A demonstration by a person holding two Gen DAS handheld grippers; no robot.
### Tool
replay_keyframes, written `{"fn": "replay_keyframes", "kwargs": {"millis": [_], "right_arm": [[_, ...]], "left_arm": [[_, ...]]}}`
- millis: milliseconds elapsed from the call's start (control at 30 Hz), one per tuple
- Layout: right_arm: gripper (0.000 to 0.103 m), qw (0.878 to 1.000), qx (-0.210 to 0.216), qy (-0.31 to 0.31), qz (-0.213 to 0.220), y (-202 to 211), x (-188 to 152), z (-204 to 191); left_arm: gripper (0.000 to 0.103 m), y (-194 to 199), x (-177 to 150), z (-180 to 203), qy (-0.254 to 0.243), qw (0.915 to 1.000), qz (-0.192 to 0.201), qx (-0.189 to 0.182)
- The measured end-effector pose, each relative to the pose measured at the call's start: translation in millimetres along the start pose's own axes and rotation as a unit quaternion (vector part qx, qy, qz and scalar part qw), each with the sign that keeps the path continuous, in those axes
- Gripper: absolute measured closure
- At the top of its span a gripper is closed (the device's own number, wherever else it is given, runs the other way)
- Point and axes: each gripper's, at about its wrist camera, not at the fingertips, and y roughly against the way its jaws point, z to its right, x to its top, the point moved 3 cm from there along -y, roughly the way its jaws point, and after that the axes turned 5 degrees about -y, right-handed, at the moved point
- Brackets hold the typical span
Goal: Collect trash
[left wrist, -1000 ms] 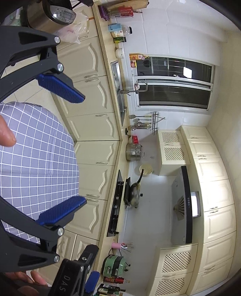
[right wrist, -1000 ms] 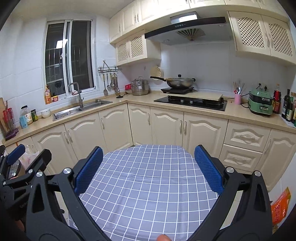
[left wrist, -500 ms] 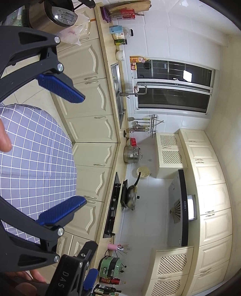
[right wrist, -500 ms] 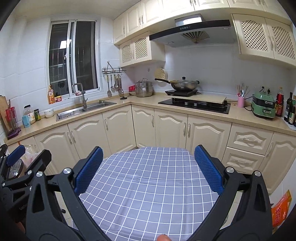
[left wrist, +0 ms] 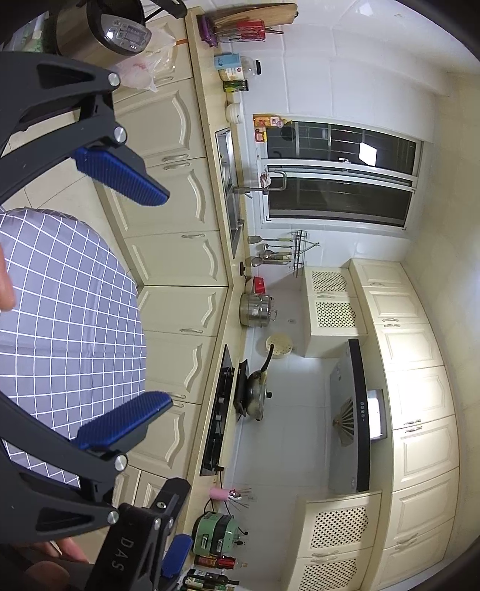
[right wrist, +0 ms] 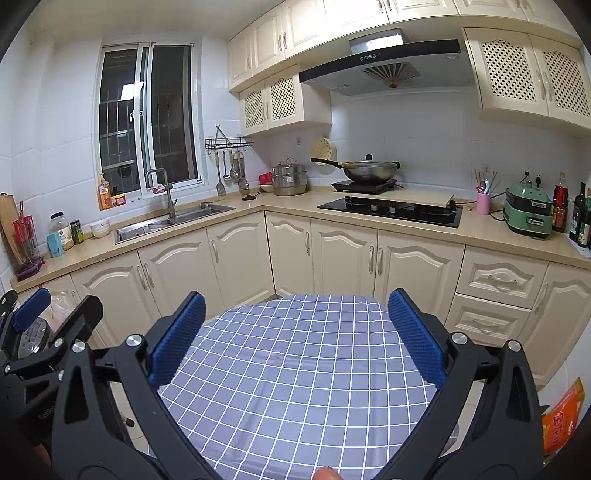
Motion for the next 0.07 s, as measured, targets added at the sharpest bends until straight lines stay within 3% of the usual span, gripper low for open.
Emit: {"fn": "replay_keyframes", "kwargs": {"millis": [67], "right_arm": [[0.006,1.0,0.001,-0.002,0.0,-0.3,0.0,0.7]], "left_arm": [[0.004,-0.7,0.4,2.5,0.0,1.0,-0.002,-0.001]]}}
